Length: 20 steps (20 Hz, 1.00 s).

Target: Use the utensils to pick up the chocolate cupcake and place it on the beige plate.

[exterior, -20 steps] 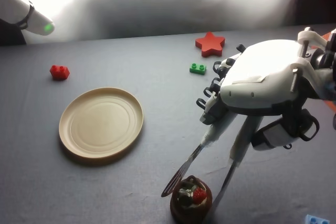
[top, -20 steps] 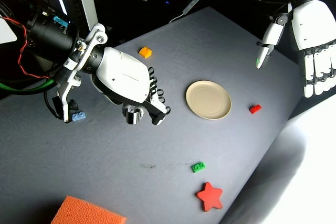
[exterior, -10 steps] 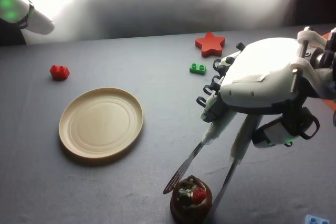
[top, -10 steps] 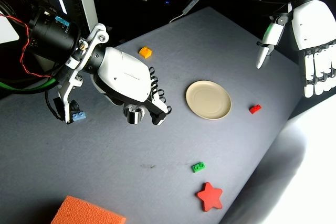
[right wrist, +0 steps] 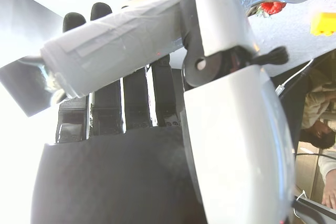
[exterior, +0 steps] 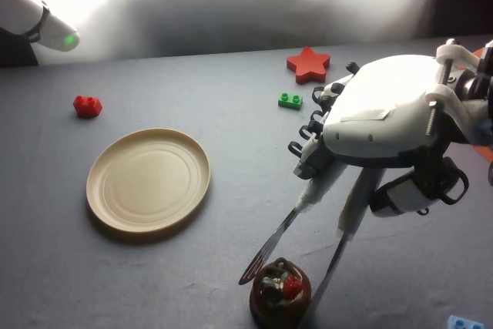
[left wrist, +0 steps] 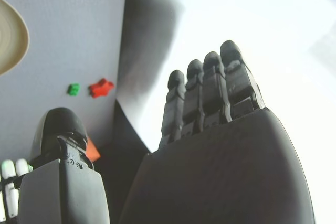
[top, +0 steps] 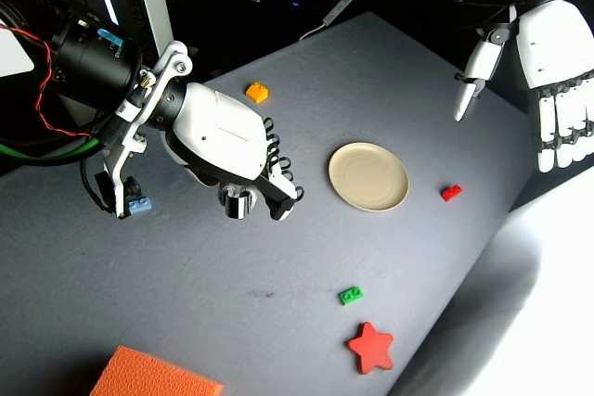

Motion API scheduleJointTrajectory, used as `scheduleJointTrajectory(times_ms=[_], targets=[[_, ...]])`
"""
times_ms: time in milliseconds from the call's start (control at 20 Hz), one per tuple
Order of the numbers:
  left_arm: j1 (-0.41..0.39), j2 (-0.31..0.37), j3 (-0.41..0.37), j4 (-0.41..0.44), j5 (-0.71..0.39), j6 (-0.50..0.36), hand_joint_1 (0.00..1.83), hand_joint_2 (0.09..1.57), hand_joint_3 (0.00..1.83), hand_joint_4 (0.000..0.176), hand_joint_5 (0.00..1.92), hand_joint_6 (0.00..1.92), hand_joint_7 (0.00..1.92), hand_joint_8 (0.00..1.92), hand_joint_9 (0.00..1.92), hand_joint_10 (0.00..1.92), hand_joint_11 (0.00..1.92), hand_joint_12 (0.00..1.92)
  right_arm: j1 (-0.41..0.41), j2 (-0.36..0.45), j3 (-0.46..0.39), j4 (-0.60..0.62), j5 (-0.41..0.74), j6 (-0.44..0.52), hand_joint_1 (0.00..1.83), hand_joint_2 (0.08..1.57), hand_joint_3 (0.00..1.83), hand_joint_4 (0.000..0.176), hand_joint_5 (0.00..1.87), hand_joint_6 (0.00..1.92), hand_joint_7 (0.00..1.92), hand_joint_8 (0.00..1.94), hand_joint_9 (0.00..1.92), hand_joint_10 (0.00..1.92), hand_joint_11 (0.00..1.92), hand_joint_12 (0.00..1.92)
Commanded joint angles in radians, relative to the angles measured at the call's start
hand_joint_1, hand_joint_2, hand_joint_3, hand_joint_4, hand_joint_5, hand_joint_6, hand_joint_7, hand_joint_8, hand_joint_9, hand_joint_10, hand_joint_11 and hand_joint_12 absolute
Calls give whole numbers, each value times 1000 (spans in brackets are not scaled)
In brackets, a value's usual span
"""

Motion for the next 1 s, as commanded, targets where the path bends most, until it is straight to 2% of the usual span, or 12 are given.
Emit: scheduleJointTrajectory(times_ms=[0, 250, 450, 500, 700, 950], targets=[[-14, 9, 5, 6, -99, 1, 419, 1067, 1, 0, 121, 2, 87, 1, 58, 2, 0, 175, 5, 5, -2, -7, 96, 1, 1114, 1081, 1, 0, 670, 6, 636, 9, 668, 14, 283, 975], [-15, 11, 4, 6, -100, 3, 413, 1059, 1, 0, 130, 1, 90, 0, 62, 0, 0, 220, 5, 5, -2, -7, 95, 1, 1153, 1070, 0, 0, 704, 15, 667, 15, 697, 19, 325, 987], [-15, 12, 1, 6, -101, 3, 406, 1066, 3, 0, 129, 0, 84, 0, 56, 0, 0, 235, 6, 5, -2, -7, 95, 1, 1115, 1090, 5, 0, 656, 1, 617, 0, 651, 0, 257, 947], [-15, 13, 0, 6, -101, 3, 398, 1073, 4, 0, 119, 1, 80, 0, 57, 1, 0, 207, 6, 5, -2, -7, 95, 1, 1176, 1086, 2, 0, 696, 18, 649, 12, 672, 9, 288, 954], [-15, 12, 4, 6, -102, 9, 404, 1072, 0, 0, 122, 1, 81, 2, 54, 3, 0, 195, 6, 5, -2, -7, 94, 1, 1212, 1106, 2, 0, 717, 12, 659, 6, 699, 10, 331, 919], [-15, 12, 3, 6, -101, 9, 408, 1071, 0, 0, 120, 1, 99, 3, 68, 3, 0, 190, 7, 5, -2, -7, 94, 1, 1257, 1138, 4, 0, 681, 1, 693, 9, 756, 16, 399, 883]])
